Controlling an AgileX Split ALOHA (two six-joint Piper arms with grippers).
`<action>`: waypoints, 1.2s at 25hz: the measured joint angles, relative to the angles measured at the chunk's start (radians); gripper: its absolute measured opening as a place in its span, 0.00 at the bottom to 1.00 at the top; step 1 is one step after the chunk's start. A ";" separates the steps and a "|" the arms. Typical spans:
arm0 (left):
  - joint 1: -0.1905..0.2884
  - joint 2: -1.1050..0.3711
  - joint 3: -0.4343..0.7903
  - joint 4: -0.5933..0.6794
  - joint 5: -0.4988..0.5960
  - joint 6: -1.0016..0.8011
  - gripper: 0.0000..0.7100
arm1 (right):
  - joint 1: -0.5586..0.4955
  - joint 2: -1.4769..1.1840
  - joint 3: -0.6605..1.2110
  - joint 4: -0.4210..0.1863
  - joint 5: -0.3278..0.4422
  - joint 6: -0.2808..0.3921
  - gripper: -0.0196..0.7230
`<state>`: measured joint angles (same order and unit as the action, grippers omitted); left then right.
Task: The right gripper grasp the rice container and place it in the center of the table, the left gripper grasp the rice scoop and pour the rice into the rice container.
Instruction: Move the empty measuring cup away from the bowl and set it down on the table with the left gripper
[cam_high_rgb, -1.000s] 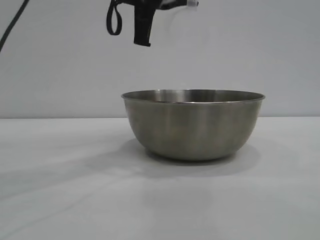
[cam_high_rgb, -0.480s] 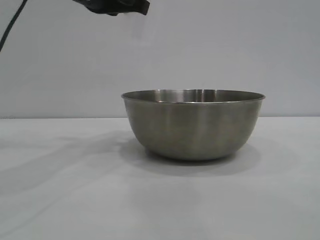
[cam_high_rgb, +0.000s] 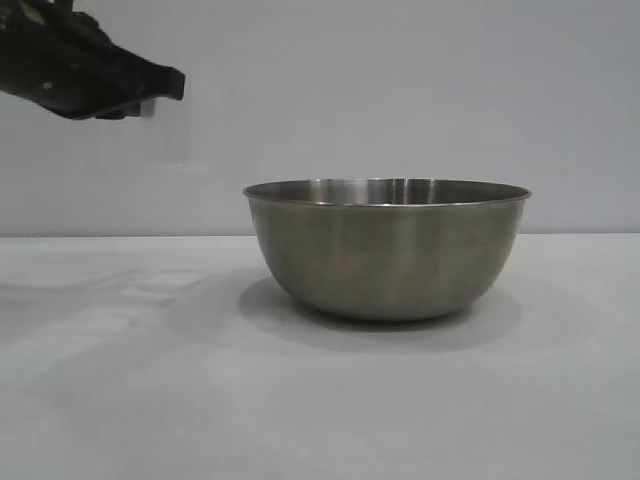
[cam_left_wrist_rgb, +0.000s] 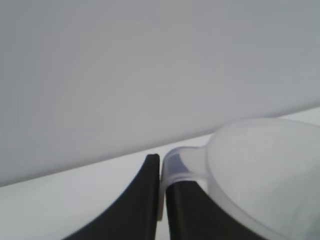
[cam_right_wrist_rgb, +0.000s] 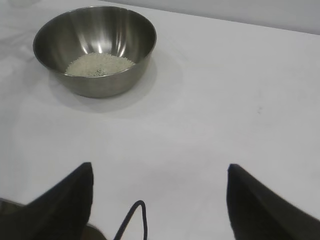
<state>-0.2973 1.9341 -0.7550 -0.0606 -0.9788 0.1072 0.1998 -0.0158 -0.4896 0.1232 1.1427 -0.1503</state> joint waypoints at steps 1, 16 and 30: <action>0.000 0.013 0.011 0.000 -0.011 0.004 0.00 | 0.000 0.000 0.000 0.000 0.000 0.000 0.69; 0.047 0.211 0.063 -0.056 -0.153 -0.048 0.00 | 0.000 0.000 0.000 0.000 0.000 0.000 0.69; 0.049 0.217 0.126 -0.078 -0.157 -0.035 0.07 | 0.000 0.000 0.000 0.000 0.000 0.000 0.69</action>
<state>-0.2482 2.1512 -0.6291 -0.1389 -1.1361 0.0723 0.1998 -0.0158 -0.4896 0.1232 1.1427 -0.1503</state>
